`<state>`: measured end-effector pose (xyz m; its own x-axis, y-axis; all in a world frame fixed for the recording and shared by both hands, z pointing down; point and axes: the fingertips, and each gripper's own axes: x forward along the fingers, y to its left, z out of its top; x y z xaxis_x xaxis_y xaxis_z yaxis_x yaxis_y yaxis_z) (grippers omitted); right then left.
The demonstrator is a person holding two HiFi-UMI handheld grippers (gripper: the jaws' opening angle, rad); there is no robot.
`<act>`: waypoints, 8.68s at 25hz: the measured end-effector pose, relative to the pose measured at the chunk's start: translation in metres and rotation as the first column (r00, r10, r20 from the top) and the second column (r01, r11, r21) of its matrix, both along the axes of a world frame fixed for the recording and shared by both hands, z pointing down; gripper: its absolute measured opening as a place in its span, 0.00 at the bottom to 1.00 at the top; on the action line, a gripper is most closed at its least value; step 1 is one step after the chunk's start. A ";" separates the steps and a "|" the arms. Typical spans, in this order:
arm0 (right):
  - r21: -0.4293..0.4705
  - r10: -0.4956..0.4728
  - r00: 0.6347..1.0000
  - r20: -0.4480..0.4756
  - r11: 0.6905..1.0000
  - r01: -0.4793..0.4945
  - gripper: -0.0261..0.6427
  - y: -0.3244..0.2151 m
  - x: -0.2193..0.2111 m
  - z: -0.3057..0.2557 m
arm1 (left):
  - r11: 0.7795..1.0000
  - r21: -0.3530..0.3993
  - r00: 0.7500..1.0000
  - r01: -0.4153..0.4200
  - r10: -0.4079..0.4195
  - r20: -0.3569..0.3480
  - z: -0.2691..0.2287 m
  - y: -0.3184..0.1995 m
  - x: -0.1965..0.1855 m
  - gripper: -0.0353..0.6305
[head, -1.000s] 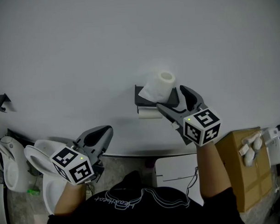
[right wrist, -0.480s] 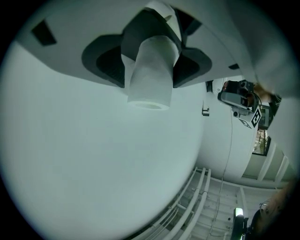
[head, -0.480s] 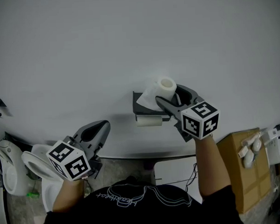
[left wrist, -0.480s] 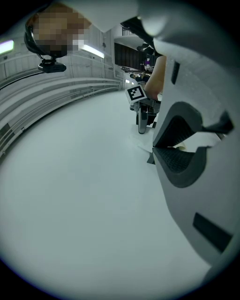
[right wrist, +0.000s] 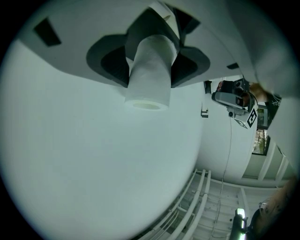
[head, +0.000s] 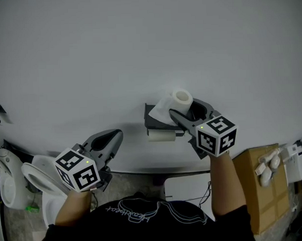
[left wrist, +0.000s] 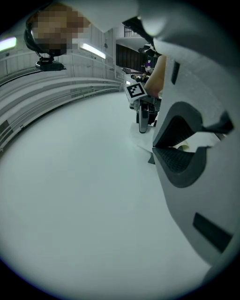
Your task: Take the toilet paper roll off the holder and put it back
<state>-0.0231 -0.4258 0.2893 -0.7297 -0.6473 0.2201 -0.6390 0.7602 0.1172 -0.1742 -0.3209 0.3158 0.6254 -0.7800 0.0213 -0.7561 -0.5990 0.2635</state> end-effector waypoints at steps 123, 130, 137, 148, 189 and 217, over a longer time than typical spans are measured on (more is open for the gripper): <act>0.122 0.019 0.980 0.198 0.992 -0.044 0.45 0.102 0.061 -0.028 | 0.990 0.010 0.990 -0.143 0.143 0.019 0.008 0.032 0.061 0.06; 0.140 0.013 0.986 0.164 0.989 -0.037 0.45 0.056 0.045 -0.035 | 0.984 0.021 0.983 -0.175 0.174 0.055 0.005 0.004 0.064 0.06; 0.140 0.021 0.990 0.139 0.989 -0.041 0.45 0.039 0.042 -0.033 | 0.986 0.012 0.983 -0.164 0.162 0.083 0.006 0.005 0.065 0.06; 0.088 0.049 0.996 0.079 0.995 -0.056 0.45 0.003 0.028 -0.003 | 0.988 -0.014 0.985 -0.154 0.154 0.082 0.012 -0.014 0.056 0.06; -0.046 -0.002 0.934 0.356 0.999 0.020 0.05 0.164 0.056 0.024 | 0.971 -0.005 0.971 -0.237 0.237 -0.024 0.003 0.066 0.100 0.06; -0.119 -0.042 0.932 0.361 0.989 0.091 0.05 0.190 0.064 0.066 | 0.972 -0.054 0.973 -0.230 0.230 0.010 0.023 0.084 0.130 0.06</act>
